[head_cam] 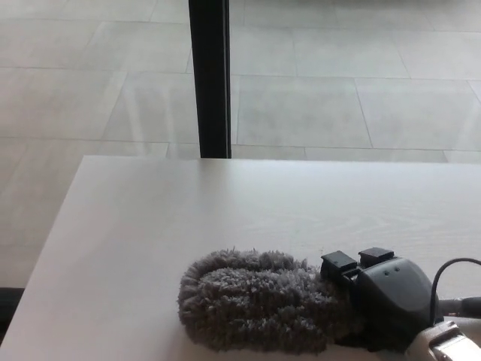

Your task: The robot uses its right hand to pick up the duster kept in the middle of the desk and use it to wipe the desk by swiping its surface twice

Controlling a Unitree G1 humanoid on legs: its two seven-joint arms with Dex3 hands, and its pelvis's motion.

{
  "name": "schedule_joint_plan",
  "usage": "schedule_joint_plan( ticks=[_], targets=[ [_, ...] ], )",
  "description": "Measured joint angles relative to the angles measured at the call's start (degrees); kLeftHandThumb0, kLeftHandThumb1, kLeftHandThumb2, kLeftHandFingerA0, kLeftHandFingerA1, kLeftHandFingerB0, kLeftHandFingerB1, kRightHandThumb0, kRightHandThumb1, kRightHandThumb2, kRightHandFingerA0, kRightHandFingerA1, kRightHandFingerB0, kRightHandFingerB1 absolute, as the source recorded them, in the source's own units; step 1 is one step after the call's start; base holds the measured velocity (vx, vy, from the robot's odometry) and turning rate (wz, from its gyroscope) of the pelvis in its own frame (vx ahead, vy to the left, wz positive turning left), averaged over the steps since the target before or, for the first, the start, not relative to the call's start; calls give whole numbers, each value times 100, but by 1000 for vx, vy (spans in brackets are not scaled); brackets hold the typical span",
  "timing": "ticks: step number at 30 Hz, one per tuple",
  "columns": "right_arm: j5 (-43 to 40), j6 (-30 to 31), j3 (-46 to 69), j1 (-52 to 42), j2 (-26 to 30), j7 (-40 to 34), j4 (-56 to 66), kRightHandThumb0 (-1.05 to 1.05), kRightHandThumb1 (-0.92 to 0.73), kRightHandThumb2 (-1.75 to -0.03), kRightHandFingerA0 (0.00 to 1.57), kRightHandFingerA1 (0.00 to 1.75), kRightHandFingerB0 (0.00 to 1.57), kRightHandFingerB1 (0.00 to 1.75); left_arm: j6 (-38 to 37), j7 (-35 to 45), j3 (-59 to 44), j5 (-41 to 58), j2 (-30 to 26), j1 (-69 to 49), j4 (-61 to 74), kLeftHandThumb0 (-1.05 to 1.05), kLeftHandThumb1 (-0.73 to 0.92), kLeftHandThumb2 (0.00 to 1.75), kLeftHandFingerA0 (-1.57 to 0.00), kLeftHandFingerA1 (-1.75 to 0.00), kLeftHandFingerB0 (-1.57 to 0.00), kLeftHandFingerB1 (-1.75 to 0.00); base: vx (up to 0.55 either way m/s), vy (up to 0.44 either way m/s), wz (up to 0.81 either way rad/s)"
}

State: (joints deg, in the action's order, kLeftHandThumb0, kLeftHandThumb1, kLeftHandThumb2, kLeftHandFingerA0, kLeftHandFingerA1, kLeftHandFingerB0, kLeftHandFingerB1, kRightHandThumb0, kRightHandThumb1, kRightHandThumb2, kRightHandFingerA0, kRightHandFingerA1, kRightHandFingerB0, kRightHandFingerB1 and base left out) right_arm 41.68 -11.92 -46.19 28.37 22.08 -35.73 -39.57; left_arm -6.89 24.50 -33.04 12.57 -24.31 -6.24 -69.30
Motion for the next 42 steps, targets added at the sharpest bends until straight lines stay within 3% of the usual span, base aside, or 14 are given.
schedule_joint_plan(
  ticks=[7, 9, 10, 15, 17, 19, 20, 25, 26, 28, 36, 37, 41, 42],
  targets=[
    [382, -311, -528, 93, 8, -752, -134, -36, -63, -84, 107, 175, 75, 118, -156, 65, 44, -1, -74, 36, 3, -105, 43, 81, -95, -107, -91, -101, 0, 0, 0],
    [480, -434, -706, 165, 7, -872, -137, -46, -52, -100, 131, 140, 82, 98, -201, 94, 51, 1, -91, 51, 5, -105, 44, 82, -94, -105, -90, -99, 0, 0, 0],
    [545, -508, -828, 221, 0, -943, -146, -41, -62, -75, 111, 175, 82, 103, -217, 105, 57, 0, -92, 57, 7, -105, 44, 82, -96, -104, -92, -99, 0, 0, 0],
    [827, -718, -1308, 508, -61, -1209, -235, -46, -52, -100, 134, 141, 82, 96, -308, 155, 85, -1, -95, 74, 7, -105, 43, 88, -99, -106, -93, -102, 0, 0, 0],
    [916, -740, -1451, 616, -84, -1271, -303, -38, -65, -81, 109, 173, 84, 116, -336, 160, 109, -4, -96, 83, 8, -105, 43, 91, -98, -107, -92, -103, 0, 0, 0],
    [1019, -765, -1607, 743, -125, -1340, -403, -40, -49, -100, 125, 134, 86, 102, -381, 164, 148, -8, -102, 92, 9, -105, 43, 88, -98, -103, -92, -99, 0, 0, 0],
    [1060, -761, -1654, 795, -139, -1337, -448, -38, -62, -76, 102, 168, 87, 107, -403, 165, 169, -9, -107, 99, 7, -105, 42, 87, -98, -102, -92, -99, 0, 0, 0],
    [1216, -750, -1806, 1071, -243, -1317, -825, -31, -64, -74, 93, 174, 83, 121, -558, 218, 278, -9, -183, 158, -8, -105, 40, 86, -103, -99, -101, -95, 0, 0, 0],
    [1213, -759, -1787, 1085, -258, -1315, -876, -35, -51, -99, 120, 131, 85, 103, -579, 225, 289, -8, -199, 167, -8, -105, 42, 89, -102, -100, -99, -97, 0, 0, 0],
    [1202, -770, -1715, 1090, -289, -1313, -986, -29, -67, -72, 92, 168, 78, 126, -609, 238, 305, -6, -208, 187, -8, -105, 45, 91, -98, -101, -95, -98, 0, 0, 0],
    [1038, -770, -1157, 991, -335, -1248, -1396, -41, -50, -94, 125, 138, 85, 108, -610, 269, 320, -4, -209, 233, -8, -105, 51, 91, -104, -98, -95, -101, 0, 0, 0],
    [1004, -768, -1061, 967, -334, -1229, -1444, -39, -67, -60, 95, 175, 80, 127, -610, 269, 318, -3, -209, 235, -8, -105, 52, 92, -104, -98, -93, -103, 0, 0, 0],
    [865, -693, -622, 875, -333, -1152, -1718, -38, -69, -62, 89, 174, 79, 96, -611, 282, 306, 6, -208, 236, -8, -105, 51, 94, -105, -98, -90, -104, 0, 0, 0],
    [837, -654, -519, 861, -331, -1127, -1785, -30, -79, -68, 89, 175, 72, 142, -611, 284, 302, 6, -208, 234, -8, -105, 49, 98, -106, -100, -90, -107, 0, 0, 0]
  ],
)
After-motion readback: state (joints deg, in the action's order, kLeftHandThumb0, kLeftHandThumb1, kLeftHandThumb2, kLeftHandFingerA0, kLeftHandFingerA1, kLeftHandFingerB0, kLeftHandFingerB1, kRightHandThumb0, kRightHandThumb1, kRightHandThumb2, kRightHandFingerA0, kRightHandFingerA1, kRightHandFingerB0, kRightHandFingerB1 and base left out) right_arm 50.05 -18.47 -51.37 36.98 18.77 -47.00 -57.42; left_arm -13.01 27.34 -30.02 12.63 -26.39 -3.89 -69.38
